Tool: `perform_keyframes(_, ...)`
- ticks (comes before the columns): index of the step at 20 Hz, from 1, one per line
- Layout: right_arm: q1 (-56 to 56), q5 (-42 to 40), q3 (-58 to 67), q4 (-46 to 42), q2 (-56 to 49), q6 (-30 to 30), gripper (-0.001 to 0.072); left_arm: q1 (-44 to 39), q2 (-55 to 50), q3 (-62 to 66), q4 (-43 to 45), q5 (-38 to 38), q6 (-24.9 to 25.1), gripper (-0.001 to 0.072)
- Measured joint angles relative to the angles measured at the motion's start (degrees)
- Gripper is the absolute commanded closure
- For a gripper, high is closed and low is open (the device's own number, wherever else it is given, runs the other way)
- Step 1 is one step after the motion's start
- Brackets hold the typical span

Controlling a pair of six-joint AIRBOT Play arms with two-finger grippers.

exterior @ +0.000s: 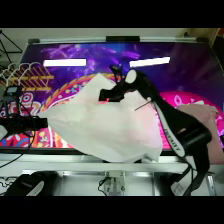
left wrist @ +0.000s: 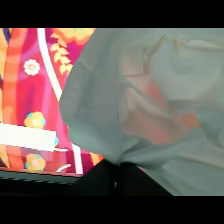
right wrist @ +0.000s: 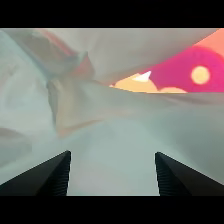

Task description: Fold the shirts.

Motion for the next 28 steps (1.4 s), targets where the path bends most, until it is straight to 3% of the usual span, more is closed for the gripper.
perform_keyframes(11, 11.8, -18.0, 0.5, 0.8, -6.3, 5.2, 0.0096, -0.1, 0.3, 0.0, -1.3, -0.1, 0.0, 0.0656)
perform_keyframes(12, 12.2, -18.6, 0.5, 1.0, -6.7, 5.9, 0.0229, -0.1, 0.5, 0.0, -1.5, -0.2, 0.0, 0.0656)
perform_keyframes(13, 12.5, -18.9, 0.5, 1.0, -7.1, 6.3, 0.0419, -0.1, 0.8, 0.0, -1.8, -0.2, 0.0, 0.0656)
perform_keyframes(14, 12.7, -19.1, 0.4, 1.1, -7.4, 6.8, 0.0661, -0.1, 1.1, 0.0, -2.1, -0.2, 0.0, 0.0656)
perform_keyframes(19, 12.7, -19.7, 0.4, 0.9, -6.3, 7.6, 0.0659, -0.1, 2.4, 0.6, -2.7, -0.1, 0.6, 0.0656)
perform_keyframes(22, 11.4, -17.7, 0.5, -6.1, -0.1, 6.8, 0.0658, -0.1, 2.8, 4.9, -2.9, 2.6, 2.2, 0.0657)
perform_keyframes(25, 8.9, -18.9, 0.6, -17.3, 11.0, 6.2, 0.0658, -0.1, 2.8, 13.7, -5.0, 12.3, 2.9, 0.0656)
perform_keyframes(28, 6.1, -27.0, 1.9, -27.6, 24.4, 5.6, 0.0658, -0.1, 2.8, 25.7, -13.0, 27.5, 4.0, 0.0656)
